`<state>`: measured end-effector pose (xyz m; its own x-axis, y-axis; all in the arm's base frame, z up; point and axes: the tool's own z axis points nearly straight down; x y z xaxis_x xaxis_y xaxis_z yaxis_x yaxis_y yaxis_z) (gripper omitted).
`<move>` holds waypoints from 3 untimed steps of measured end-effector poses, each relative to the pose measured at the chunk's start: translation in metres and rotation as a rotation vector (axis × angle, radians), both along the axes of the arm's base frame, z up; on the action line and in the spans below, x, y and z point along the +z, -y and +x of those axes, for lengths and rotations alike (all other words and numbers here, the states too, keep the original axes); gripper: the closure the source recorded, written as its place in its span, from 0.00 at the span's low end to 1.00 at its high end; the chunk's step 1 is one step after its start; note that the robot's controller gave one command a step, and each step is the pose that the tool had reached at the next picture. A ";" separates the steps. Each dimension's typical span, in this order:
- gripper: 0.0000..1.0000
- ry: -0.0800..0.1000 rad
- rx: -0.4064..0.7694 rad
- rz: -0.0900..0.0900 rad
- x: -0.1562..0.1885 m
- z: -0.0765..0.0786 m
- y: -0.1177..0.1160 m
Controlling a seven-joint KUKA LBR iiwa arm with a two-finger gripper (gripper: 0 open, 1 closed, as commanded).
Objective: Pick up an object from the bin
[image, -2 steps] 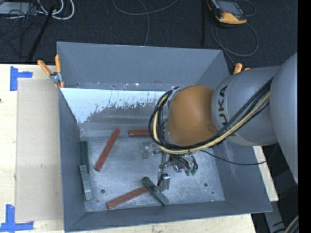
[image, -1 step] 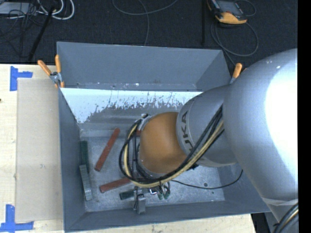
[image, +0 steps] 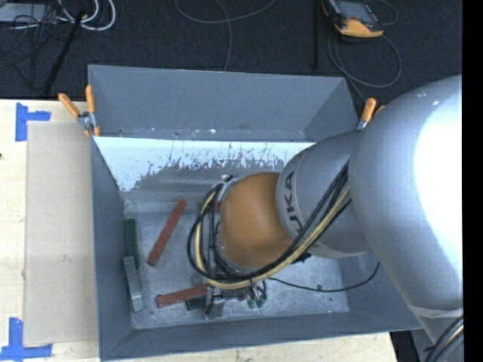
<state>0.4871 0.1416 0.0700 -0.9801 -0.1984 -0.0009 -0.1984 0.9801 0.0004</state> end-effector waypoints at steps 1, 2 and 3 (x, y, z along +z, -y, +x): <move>1.00 0.008 0.026 0.001 0.171 0.032 0.024; 0.00 0.000 0.028 0.000 0.166 0.030 0.023; 0.00 -0.008 0.203 -0.001 -0.005 0.048 0.053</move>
Offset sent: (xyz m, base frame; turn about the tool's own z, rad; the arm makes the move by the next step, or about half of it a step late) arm 0.0296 -0.0236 0.1668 -0.0284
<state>0.5352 0.0883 0.0653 -0.9201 -0.3916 0.0071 -0.3916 0.9201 0.0020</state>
